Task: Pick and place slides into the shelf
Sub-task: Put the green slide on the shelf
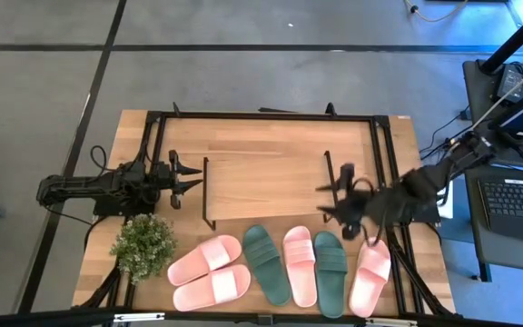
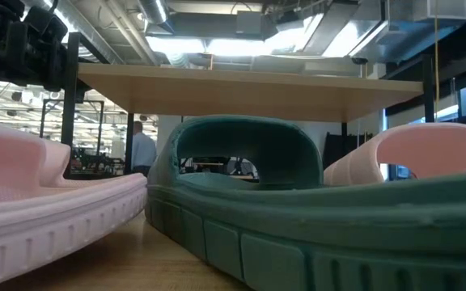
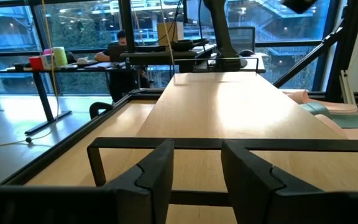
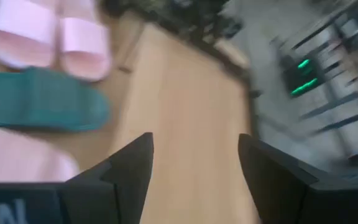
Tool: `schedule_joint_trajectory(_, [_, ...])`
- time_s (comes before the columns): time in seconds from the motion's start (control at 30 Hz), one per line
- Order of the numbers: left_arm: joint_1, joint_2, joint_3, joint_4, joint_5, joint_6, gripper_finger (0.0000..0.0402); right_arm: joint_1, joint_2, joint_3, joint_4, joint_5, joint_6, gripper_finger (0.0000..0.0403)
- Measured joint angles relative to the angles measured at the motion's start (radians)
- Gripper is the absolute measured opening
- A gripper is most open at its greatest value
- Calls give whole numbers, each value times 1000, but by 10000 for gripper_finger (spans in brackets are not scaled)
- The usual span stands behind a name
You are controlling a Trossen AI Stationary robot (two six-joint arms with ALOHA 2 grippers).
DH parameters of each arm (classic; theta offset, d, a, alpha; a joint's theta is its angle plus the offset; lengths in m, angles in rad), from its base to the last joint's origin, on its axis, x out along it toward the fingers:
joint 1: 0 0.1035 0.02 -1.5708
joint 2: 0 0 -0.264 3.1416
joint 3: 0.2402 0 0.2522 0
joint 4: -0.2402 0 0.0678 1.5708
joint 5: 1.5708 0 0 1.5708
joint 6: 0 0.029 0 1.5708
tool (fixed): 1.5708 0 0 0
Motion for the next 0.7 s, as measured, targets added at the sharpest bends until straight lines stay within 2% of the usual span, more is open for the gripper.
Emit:
schedule_joint_trajectory(0.23, [0,0,26,-9,16,0,128,143,215,86,-144,0,355,236])
schedule_joint_trajectory(0.4, [0,0,109,-122,10,-17,127,213,315,90,-193,-6,591,236])
schedule_joint_trajectory(0.5, [0,0,138,-184,-34,-27,128,251,357,90,-240,-52,736,236])
schedule_joint_trajectory(0.7, [0,0,139,-188,-60,-26,127,301,438,90,-364,-212,1014,236])
